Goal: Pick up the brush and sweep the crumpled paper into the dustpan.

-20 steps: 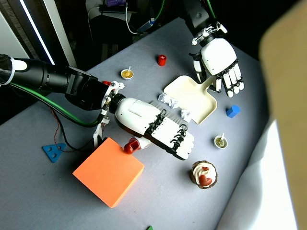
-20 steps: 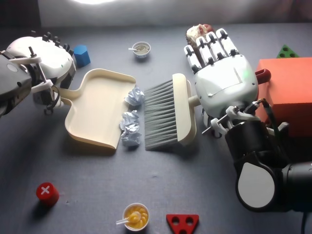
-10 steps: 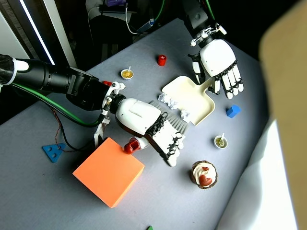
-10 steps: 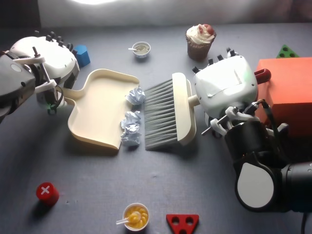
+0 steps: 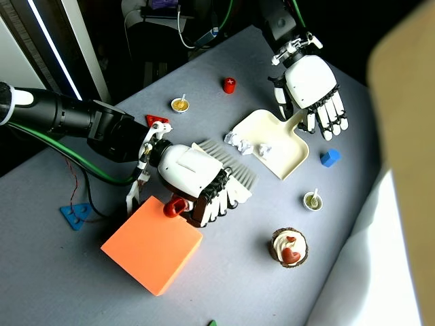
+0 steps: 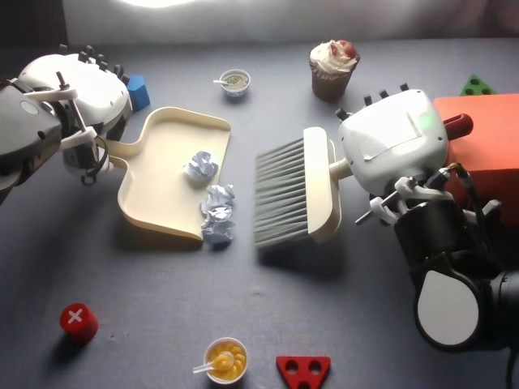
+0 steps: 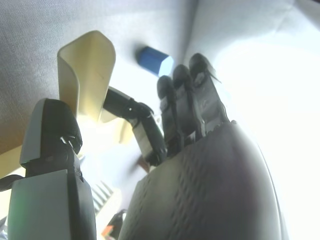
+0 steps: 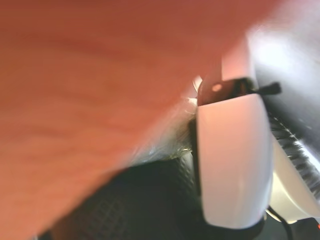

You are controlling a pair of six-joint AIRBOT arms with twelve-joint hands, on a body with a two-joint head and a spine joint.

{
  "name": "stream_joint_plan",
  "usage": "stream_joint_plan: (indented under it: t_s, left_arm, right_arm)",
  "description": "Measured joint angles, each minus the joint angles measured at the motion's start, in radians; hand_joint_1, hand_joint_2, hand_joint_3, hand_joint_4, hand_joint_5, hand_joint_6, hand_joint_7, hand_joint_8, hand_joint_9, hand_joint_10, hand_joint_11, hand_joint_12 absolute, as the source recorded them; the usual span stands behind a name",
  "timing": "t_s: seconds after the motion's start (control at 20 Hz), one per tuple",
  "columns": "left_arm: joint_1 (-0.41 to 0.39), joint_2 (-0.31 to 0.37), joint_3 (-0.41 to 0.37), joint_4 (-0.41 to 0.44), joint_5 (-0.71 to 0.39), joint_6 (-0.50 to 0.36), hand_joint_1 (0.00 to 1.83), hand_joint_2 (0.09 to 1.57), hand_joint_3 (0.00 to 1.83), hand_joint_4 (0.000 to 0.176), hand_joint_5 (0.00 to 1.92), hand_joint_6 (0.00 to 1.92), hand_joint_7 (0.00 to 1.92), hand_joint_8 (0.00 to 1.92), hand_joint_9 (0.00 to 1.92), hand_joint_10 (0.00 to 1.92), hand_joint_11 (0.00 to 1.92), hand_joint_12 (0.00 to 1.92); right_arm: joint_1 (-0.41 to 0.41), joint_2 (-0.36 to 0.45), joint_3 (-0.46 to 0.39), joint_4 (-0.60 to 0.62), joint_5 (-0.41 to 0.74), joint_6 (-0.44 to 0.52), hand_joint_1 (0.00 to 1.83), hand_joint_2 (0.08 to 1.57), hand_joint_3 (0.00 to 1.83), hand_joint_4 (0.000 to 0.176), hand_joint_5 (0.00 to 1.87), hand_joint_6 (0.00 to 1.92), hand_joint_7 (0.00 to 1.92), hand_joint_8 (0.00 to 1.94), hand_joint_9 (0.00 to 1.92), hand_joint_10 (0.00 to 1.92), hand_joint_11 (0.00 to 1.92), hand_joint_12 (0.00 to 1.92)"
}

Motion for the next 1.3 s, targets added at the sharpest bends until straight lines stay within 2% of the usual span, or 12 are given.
stream_joint_plan:
  t_s: [0.1, 0.15, 0.25, 0.4, 0.45, 0.55, 0.65, 0.7, 1.1, 1.15, 1.2, 1.3]
  left_arm:
    - [-0.002, -0.001, 0.000, 0.000, 0.000, 0.000, 1.03, 1.16, 0.00, 0.052, 0.89, 1.12, 0.31, 0.00, 0.24, 0.00, 0.18, 0.01]
    - [-0.005, -0.001, 0.000, -0.001, 0.000, 0.000, 1.04, 1.16, 0.00, 0.044, 0.90, 1.11, 0.31, 0.00, 0.24, 0.00, 0.18, 0.01]
    - [-0.010, -0.001, 0.000, 0.001, -0.003, 0.000, 1.04, 1.16, 0.00, 0.040, 0.90, 1.10, 0.32, 0.00, 0.24, 0.00, 0.17, 0.00]
    - [-0.010, -0.001, 0.000, 0.000, -0.003, 0.000, 1.03, 1.16, 0.00, 0.055, 0.90, 1.11, 0.31, 0.00, 0.23, 0.00, 0.17, 0.01]
    - [-0.010, -0.001, 0.000, 0.000, -0.003, 0.000, 1.05, 1.15, 0.00, 0.033, 0.92, 1.08, 0.33, 0.00, 0.24, 0.00, 0.19, 0.02]
    - [-0.010, -0.001, 0.000, 0.000, -0.002, 0.000, 1.03, 1.16, 0.00, 0.068, 0.90, 1.11, 0.32, 0.00, 0.24, 0.00, 0.19, 0.01]
    - [-0.010, 0.000, 0.000, 0.001, 0.003, 0.000, 1.04, 1.15, 0.00, 0.044, 0.91, 1.10, 0.31, 0.00, 0.22, 0.00, 0.17, 0.01]
    - [-0.010, 0.003, 0.000, 0.000, 0.008, 0.000, 1.07, 1.14, 0.00, 0.000, 0.93, 1.05, 0.32, 0.00, 0.24, 0.00, 0.19, 0.01]
    - [-0.010, 0.023, -0.002, -0.002, 0.010, 0.000, 1.05, 1.14, 0.00, 0.027, 0.93, 1.06, 0.31, 0.01, 0.23, 0.01, 0.19, 0.01]
    - [-0.010, 0.026, -0.005, -0.003, 0.010, 0.000, 1.04, 1.15, 0.00, 0.055, 0.91, 1.09, 0.31, 0.00, 0.24, 0.00, 0.19, 0.01]
    - [-0.010, 0.026, -0.005, -0.005, 0.011, 0.000, 1.07, 1.14, 0.00, 0.000, 0.94, 1.05, 0.32, 0.00, 0.25, 0.00, 0.19, 0.01]
    - [-0.008, 0.029, -0.008, -0.007, 0.011, 0.000, 1.07, 1.14, 0.00, 0.000, 0.93, 1.06, 0.30, 0.00, 0.23, 0.00, 0.18, 0.01]
  right_arm:
    - [-0.001, 0.011, -0.011, -0.014, 0.000, 0.000, 1.60, 1.21, 0.00, 0.090, 1.00, 1.92, 1.21, 1.94, 1.48, 1.92, 1.64, 1.92]
    - [-0.001, 0.014, -0.014, -0.022, 0.001, 0.000, 1.61, 1.20, 0.00, 0.139, 0.98, 1.92, 1.20, 1.94, 1.46, 1.92, 1.63, 1.92]
    - [-0.001, 0.030, -0.041, -0.048, 0.013, -0.021, 1.61, 1.21, 0.00, 0.155, 0.98, 1.92, 1.20, 1.94, 1.45, 1.92, 1.60, 1.92]
    - [-0.001, 0.041, -0.056, -0.066, 0.031, -0.101, 1.63, 1.19, 0.00, 0.164, 0.95, 1.92, 1.22, 1.94, 1.44, 1.92, 1.58, 1.92]
    - [-0.001, 0.049, -0.069, -0.068, 0.039, -0.150, 1.62, 1.19, 0.00, 0.165, 0.95, 1.92, 1.22, 1.94, 1.44, 1.92, 1.58, 1.92]
    - [-0.001, 0.058, -0.087, -0.074, 0.040, -0.267, 1.63, 1.18, 0.00, 0.172, 0.98, 1.92, 1.21, 1.94, 1.43, 1.92, 1.57, 1.92]
    - [0.002, 0.082, -0.134, -0.078, 0.041, -0.339, 1.63, 1.18, 0.00, 0.172, 0.97, 1.92, 1.21, 1.94, 1.43, 1.92, 1.57, 1.92]
    - [0.011, 0.098, -0.158, -0.064, 0.047, -0.351, 1.62, 1.18, 0.00, 0.171, 0.97, 1.92, 1.21, 1.94, 1.42, 1.92, 1.56, 1.92]
    - [0.108, 0.114, -0.247, 0.007, 0.068, -0.590, 1.56, 1.20, 0.00, 0.176, 0.99, 1.92, 1.24, 1.94, 1.45, 1.92, 1.56, 1.92]
    - [0.119, 0.114, -0.250, 0.019, 0.066, -0.613, 1.57, 1.20, 0.00, 0.176, 1.00, 1.92, 1.24, 1.94, 1.45, 1.92, 1.57, 1.92]
    - [0.127, 0.114, -0.255, 0.035, 0.058, -0.636, 1.57, 1.20, 0.00, 0.176, 0.99, 1.92, 1.24, 1.94, 1.46, 1.92, 1.58, 1.92]
    - [0.148, 0.110, -0.263, 0.067, 0.042, -0.689, 1.55, 1.19, 0.00, 0.176, 0.99, 1.92, 1.26, 1.94, 1.47, 1.92, 1.59, 1.92]
